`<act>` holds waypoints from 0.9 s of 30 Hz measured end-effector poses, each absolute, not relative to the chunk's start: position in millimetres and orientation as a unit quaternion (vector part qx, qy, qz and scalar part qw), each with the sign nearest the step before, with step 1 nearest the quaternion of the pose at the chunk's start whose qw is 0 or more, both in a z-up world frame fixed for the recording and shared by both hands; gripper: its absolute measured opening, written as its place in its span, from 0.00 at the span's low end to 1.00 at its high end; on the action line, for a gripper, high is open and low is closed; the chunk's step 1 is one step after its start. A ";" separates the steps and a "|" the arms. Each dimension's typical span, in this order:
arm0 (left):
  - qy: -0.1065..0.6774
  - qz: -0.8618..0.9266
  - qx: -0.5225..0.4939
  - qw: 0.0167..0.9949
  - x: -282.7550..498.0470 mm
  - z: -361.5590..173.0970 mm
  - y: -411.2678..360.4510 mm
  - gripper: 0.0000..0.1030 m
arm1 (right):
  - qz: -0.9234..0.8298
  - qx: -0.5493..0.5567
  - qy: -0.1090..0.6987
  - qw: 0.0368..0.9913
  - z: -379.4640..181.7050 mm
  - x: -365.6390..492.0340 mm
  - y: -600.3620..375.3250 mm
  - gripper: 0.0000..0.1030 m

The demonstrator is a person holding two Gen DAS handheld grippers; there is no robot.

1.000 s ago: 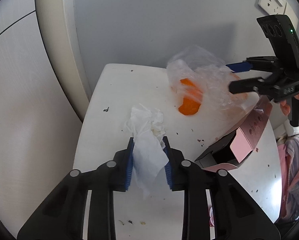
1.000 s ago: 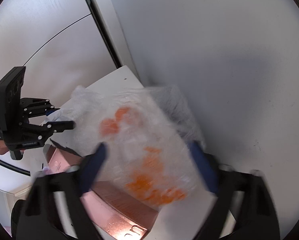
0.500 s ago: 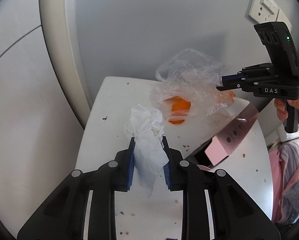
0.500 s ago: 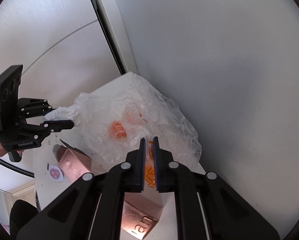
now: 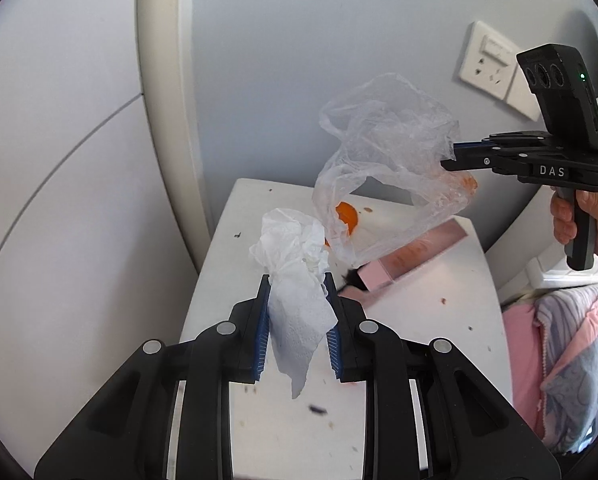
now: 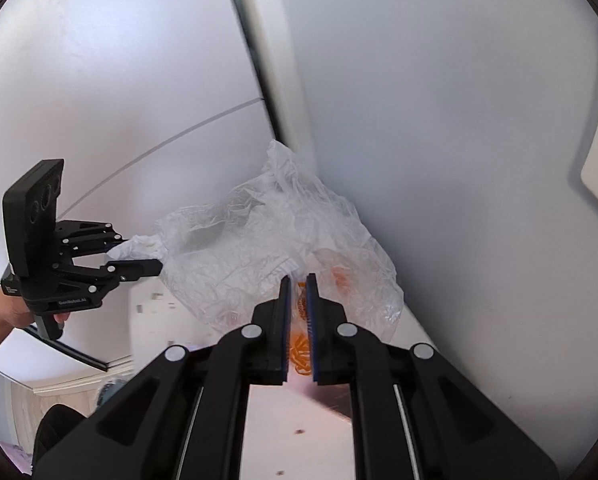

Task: Collect trash
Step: 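Carry the tissue with the left gripper while the right gripper carries the clear bag to the bin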

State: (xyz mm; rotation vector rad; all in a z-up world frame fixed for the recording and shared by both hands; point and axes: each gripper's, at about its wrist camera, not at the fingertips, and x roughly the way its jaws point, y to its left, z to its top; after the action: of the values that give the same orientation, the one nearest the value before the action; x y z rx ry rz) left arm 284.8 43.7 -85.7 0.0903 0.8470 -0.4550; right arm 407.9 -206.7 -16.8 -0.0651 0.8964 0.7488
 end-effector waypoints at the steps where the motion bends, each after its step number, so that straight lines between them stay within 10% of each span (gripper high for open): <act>1: 0.406 -0.216 0.043 0.887 276.3 -82.1 45.3 0.22 | 0.358 -0.030 0.421 0.833 -13.4 403.3 -204.9 0.09; 27: 0.428 -0.048 -0.044 0.902 26.6 -117.8 176.6 0.22 | 0.518 -0.071 0.438 0.731 -43.9 226.5 -48.0 0.09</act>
State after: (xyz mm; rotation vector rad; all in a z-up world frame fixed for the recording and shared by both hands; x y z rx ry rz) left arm 26.6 176.6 -117.8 -0.0905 0.8847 -0.0989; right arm 226.5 -48.0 -43.9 -0.1552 0.9652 1.1406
